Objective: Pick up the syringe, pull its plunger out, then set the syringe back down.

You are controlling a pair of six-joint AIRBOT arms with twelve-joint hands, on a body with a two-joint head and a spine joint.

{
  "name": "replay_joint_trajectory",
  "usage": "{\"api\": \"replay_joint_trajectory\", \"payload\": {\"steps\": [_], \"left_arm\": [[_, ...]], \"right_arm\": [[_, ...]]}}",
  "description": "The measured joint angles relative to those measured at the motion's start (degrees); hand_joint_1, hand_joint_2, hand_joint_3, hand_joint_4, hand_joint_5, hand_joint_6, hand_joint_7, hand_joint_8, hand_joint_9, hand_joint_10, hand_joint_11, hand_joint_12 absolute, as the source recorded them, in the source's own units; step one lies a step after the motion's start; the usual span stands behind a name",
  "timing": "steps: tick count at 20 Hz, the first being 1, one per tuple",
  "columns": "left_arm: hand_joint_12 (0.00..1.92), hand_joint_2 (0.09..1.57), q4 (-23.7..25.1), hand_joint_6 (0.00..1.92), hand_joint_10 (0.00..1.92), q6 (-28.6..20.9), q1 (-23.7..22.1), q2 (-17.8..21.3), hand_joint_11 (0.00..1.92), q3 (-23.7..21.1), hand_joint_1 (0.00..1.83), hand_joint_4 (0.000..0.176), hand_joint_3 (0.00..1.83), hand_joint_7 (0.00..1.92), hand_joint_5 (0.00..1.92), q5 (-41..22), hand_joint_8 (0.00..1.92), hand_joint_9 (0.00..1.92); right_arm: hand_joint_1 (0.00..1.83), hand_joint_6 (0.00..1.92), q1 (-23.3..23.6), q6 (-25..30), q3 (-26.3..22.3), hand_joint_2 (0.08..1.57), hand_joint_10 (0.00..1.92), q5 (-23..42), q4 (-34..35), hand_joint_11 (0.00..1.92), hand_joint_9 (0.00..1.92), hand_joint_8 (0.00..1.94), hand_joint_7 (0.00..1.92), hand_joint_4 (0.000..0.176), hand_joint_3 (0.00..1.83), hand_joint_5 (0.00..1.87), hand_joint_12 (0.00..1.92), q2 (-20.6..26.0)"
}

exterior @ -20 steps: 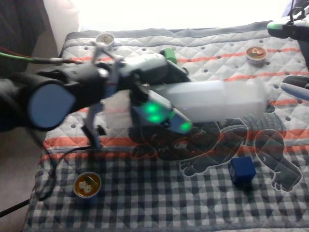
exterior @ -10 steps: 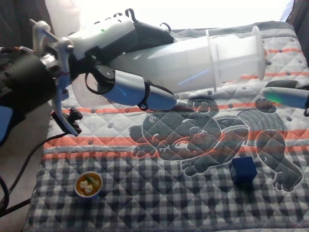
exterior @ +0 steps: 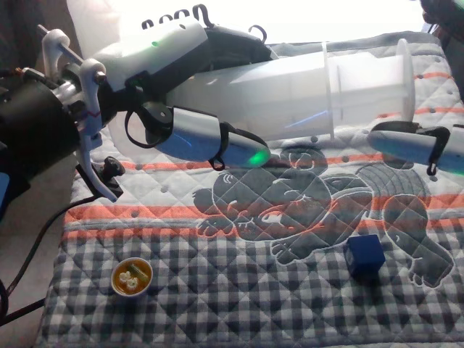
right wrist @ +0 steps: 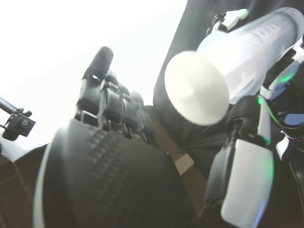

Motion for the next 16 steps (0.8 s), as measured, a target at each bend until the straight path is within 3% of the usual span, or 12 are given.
{"api": "replay_joint_trajectory", "payload": {"steps": [1,2,4,6,7,8,9,10,11,12,14,16], "left_arm": [[1.92,1.23,0.0,1.22,1.45,0.0,0.0,0.0,0.36,0.0,1.18,0.000,0.00,0.68,0.86,0.1,1.44,0.54],[1.92,1.23,0.1,1.20,1.46,0.0,0.0,0.0,0.41,0.0,1.18,0.000,0.00,0.68,0.87,0.1,1.46,0.54],[1.92,1.23,0.1,1.28,1.35,0.0,0.0,-0.1,0.26,0.0,1.18,0.000,0.00,0.66,0.86,0.0,1.39,0.49],[1.92,1.23,0.2,1.08,1.49,0.1,0.0,-0.2,0.36,0.0,1.19,0.000,0.00,0.65,0.90,0.0,1.56,0.50],[1.86,1.21,0.2,1.10,1.31,0.1,0.0,-0.2,0.28,0.1,1.20,0.000,0.00,0.66,0.93,-0.2,1.45,0.48],[1.85,1.21,0.2,1.09,1.27,0.3,0.0,-0.2,0.27,0.1,1.21,0.000,0.00,0.65,0.94,-0.3,1.44,0.47],[1.90,1.22,0.3,1.19,1.20,0.5,0.0,-0.4,0.09,0.1,1.20,0.000,0.00,0.65,0.92,-0.4,1.38,0.44],[1.92,1.22,0.2,1.23,1.18,0.5,0.0,-0.5,0.04,0.1,1.20,0.000,0.00,0.65,0.90,-0.8,1.37,0.43],[1.92,1.22,0.2,1.22,1.21,0.5,0.2,-0.6,0.03,0.3,1.20,0.000,0.00,0.66,0.91,-1.0,1.37,0.43],[1.92,1.21,0.2,1.19,1.24,0.8,0.3,-0.7,0.01,0.4,1.20,0.000,0.00,0.67,0.91,-1.0,1.37,0.44],[1.92,1.21,0.2,1.16,1.30,1.1,0.4,-0.7,0.21,0.7,1.20,0.000,0.00,0.69,0.92,-1.0,1.36,0.48],[1.92,1.21,-0.1,1.16,1.37,1.2,0.6,-0.7,0.29,0.7,1.20,0.000,0.00,0.67,0.92,-0.9,1.40,0.48]], "right_arm": [[0.92,0.03,0.5,0.0,0.0,0.88,0.06,-0.3,-0.4,0.00,0.25,0.02,0.19,0.000,0.00,0.25,1.10,-0.2],[0.93,0.04,0.7,0.1,0.2,0.89,0.09,-0.3,-0.9,0.10,0.41,0.03,0.36,0.000,0.00,0.36,1.11,-0.4],[0.96,0.03,1.0,0.2,0.3,0.90,0.10,-0.8,-2.1,0.31,0.62,0.03,0.57,0.000,0.00,0.49,1.04,-0.9],[1.09,0.02,1.0,0.4,0.3,0.92,0.08,-1.1,-2.3,0.33,0.71,0.02,0.71,0.000,0.00,0.65,1.11,-1.1],[1.12,0.04,1.3,0.4,0.3,0.95,0.11,-1.1,-2.2,0.45,0.80,0.03,0.79,0.000,0.00,0.77,1.14,-1.2],[1.13,0.06,1.5,0.6,0.3,0.97,0.12,-0.9,-2.2,0.54,0.85,0.04,0.84,0.000,0.00,0.85,1.13,-1.2],[1.11,0.83,1.6,0.6,0.3,1.13,0.30,-0.6,-2.4,0.68,0.97,0.16,0.99,0.000,0.00,0.93,1.19,-1.2],[1.17,1.05,1.6,0.7,0.3,1.16,0.84,-0.3,-2.7,0.76,0.89,0.98,0.92,0.000,0.00,0.89,1.33,-1.2],[1.20,1.06,1.6,0.8,0.3,1.18,1.27,-0.2,-3.0,0.83,0.86,1.28,0.89,0.000,0.00,0.85,1.56,-1.2],[1.21,1.08,1.6,0.8,0.3,1.19,1.41,-0.3,-3.1,0.84,0.86,1.36,0.89,0.000,0.00,0.82,1.64,-1.3],[1.22,1.17,1.6,1.2,0.3,1.22,1.58,-1.0,-3.9,0.86,0.91,1.45,0.87,0.000,0.00,0.73,1.78,-1.4],[1.22,1.20,1.6,1.0,0.4,1.22,1.62,-1.4,-4.0,0.89,0.97,1.43,0.88,0.000,0.00,0.71,1.81,-1.4]]}}
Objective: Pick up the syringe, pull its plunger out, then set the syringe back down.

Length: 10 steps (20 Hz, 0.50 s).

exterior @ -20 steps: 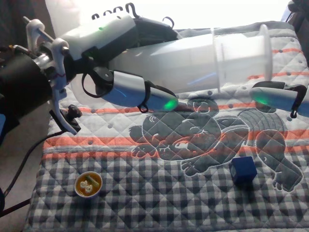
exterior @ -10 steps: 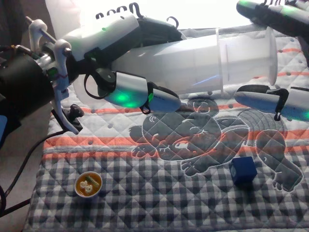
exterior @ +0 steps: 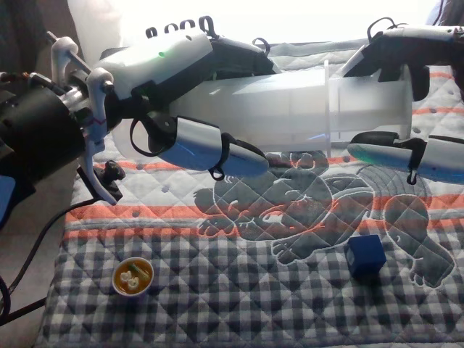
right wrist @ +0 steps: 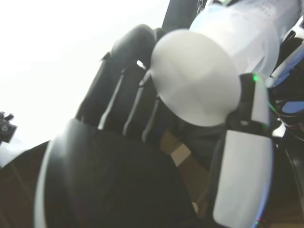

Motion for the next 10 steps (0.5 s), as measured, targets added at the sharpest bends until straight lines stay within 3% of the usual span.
{"api": "replay_joint_trajectory", "payload": {"steps": [2,6,7,8,10], "left_arm": [[1.92,1.22,-0.5,1.22,1.41,0.0,0.3,0.0,0.24,0.0,1.19,0.000,0.00,0.65,0.89,0.1,1.41,0.46],[1.92,1.24,-1.0,1.10,1.71,-0.3,1.0,1.1,0.49,-0.6,1.19,0.000,0.00,0.62,0.88,1.3,1.60,0.47],[1.92,1.25,-1.0,1.12,1.74,-0.3,1.1,1.5,0.50,-0.9,1.19,0.000,0.00,0.60,0.86,1.6,1.65,0.45],[1.92,1.26,-1.0,1.16,1.72,-0.4,1.6,1.9,0.36,-1.0,1.18,0.000,0.00,0.58,0.85,2.3,1.65,0.36],[1.92,1.26,-1.2,1.14,1.64,-0.3,2.1,2.8,0.21,-1.5,1.19,0.000,0.00,0.57,0.87,2.6,1.64,0.31]], "right_arm": [[1.21,1.28,0.0,0.0,0.0,1.25,1.72,-0.3,-0.1,0.90,0.99,1.51,0.84,0.000,0.01,0.65,1.90,0.1],[1.20,1.32,0.0,0.2,-0.2,1.26,1.76,-0.7,-1.1,0.89,0.98,1.54,0.83,0.000,0.00,0.63,1.90,1.4],[1.09,1.45,0.0,0.2,-0.2,1.27,1.82,-0.5,-1.4,0.92,0.96,1.68,0.87,0.000,0.01,0.67,1.90,1.9],[1.04,1.52,0.0,0.2,-0.3,1.29,1.89,-0.6,-1.8,0.92,0.93,1.78,0.86,0.000,0.01,0.65,1.92,2.2],[1.10,1.31,-0.4,0.5,-0.5,1.22,1.92,-0.7,-2.0,1.04,0.99,1.86,0.90,0.000,0.00,0.79,1.92,2.8]]}}
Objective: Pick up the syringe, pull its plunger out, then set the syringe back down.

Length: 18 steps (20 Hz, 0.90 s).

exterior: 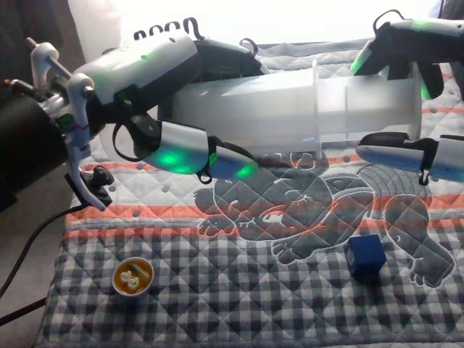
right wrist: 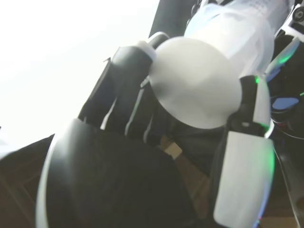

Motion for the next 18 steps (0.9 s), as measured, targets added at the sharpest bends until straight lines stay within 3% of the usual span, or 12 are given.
{"api": "replay_joint_trajectory", "payload": {"steps": [2,3,4,5,8,9,11,14,15,17,18], "left_arm": [[1.92,1.26,-0.5,1.17,1.59,0.1,0.2,0.4,0.18,-0.2,1.18,0.000,0.00,0.56,0.86,0.2,1.63,0.29],[1.92,1.28,-0.5,1.23,1.53,0.1,0.4,0.8,0.13,-0.3,1.17,0.000,0.00,0.51,0.84,0.4,1.64,0.25],[1.92,1.28,-0.6,1.23,1.53,0.1,0.6,0.9,0.13,-0.3,1.17,0.000,0.00,0.51,0.84,0.6,1.64,0.25],[1.92,1.28,-0.7,1.11,1.66,0.1,0.8,1.2,0.34,-0.3,1.18,0.000,0.00,0.54,0.83,0.7,1.73,0.37],[1.92,1.25,-1.1,1.12,1.49,0.3,1.5,2.0,0.26,-0.5,1.19,0.000,0.00,0.59,0.86,1.2,1.64,0.41],[1.92,1.26,-1.6,1.21,1.44,0.3,1.6,2.1,0.21,-0.5,1.18,0.000,0.00,0.58,0.85,1.1,1.57,0.39],[1.92,1.26,-2.0,1.28,1.37,0.4,1.8,2.3,0.11,-0.5,1.18,0.000,0.00,0.57,0.84,1.4,1.54,0.36],[1.92,1.26,-2.4,1.24,1.44,0.5,2.2,2.6,0.24,-0.5,1.18,0.000,0.00,0.57,0.85,2.3,1.55,0.41],[1.92,1.27,-2.5,1.30,1.44,0.8,2.3,2.7,0.15,-0.5,1.17,0.000,0.00,0.55,0.82,2.4,1.56,0.33],[1.92,1.26,-2.8,1.24,1.44,1.0,2.3,3.0,0.24,-0.5,1.18,0.000,0.00,0.56,0.85,2.5,1.57,0.40],[1.92,1.26,-3.3,1.25,1.38,1.2,2.4,3.0,0.17,-0.5,1.17,0.000,0.00,0.56,0.84,2.5,1.56,0.37]], "right_arm": [[1.11,1.29,-0.2,0.2,0.0,1.21,1.92,0.1,0.0,1.01,0.99,1.86,0.91,0.000,0.00,0.81,1.92,0.3],[1.10,1.39,-0.6,0.3,-0.1,1.24,1.73,0.6,0.1,1.00,1.05,1.61,1.03,0.000,0.00,0.74,1.91,0.6],[1.10,1.39,-0.8,0.3,-0.1,1.24,1.73,1.0,0.2,1.00,1.05,1.61,1.03,0.000,0.00,0.74,1.91,0.7],[1.09,1.41,-1.1,0.4,-0.2,1.25,1.78,1.2,0.5,1.05,1.03,1.61,1.02,0.000,0.00,0.73,1.92,0.8],[1.09,1.42,-2.0,0.5,-0.2,1.25,1.88,2.2,1.2,1.03,1.00,1.74,0.98,0.000,0.00,0.73,1.92,0.9],[1.12,1.31,-2.2,0.7,-0.3,1.22,1.92,2.3,1.3,1.05,1.00,1.77,1.00,0.000,0.00,0.80,1.92,1.2],[1.12,1.29,-2.7,0.9,-0.3,1.21,1.92,2.8,1.5,0.99,0.97,1.76,1.00,0.000,0.00,0.81,1.92,1.8],[1.12,1.29,-3.2,1.0,-0.4,1.20,1.92,3.8,2.2,0.98,0.98,1.78,1.00,0.000,0.00,0.82,1.92,2.4],[1.12,1.29,-3.6,1.2,-0.4,1.20,1.91,4.1,2.7,0.96,0.97,1.77,0.99,0.000,0.00,0.82,1.92,2.6],[1.13,1.26,-4.3,1.4,-0.5,1.19,1.92,4.9,3.5,0.90,0.96,1.77,0.99,0.000,0.00,0.84,1.92,2.8],[1.12,1.30,-4.4,1.6,-0.5,1.20,1.92,4.9,4.1,0.87,0.95,1.78,0.97,0.000,0.00,0.82,1.92,3.0]]}}
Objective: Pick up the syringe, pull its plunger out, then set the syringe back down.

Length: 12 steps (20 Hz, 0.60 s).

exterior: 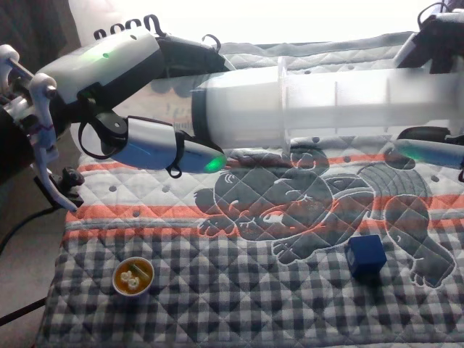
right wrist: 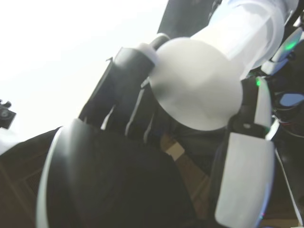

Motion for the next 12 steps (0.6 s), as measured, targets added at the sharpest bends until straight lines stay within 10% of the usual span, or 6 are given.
{"api": "replay_joint_trajectory", "payload": {"steps": [12], "left_arm": [[1.92,1.24,-3.2,1.03,1.53,-1.1,0.6,0.7,0.41,0.4,1.21,0.000,0.00,0.64,0.86,1.1,1.65,0.51]], "right_arm": [[1.15,1.16,-1.0,-0.5,0.1,1.16,1.89,2.1,5.7,0.84,0.91,1.72,0.97,0.000,0.00,0.90,1.92,0.7]]}}
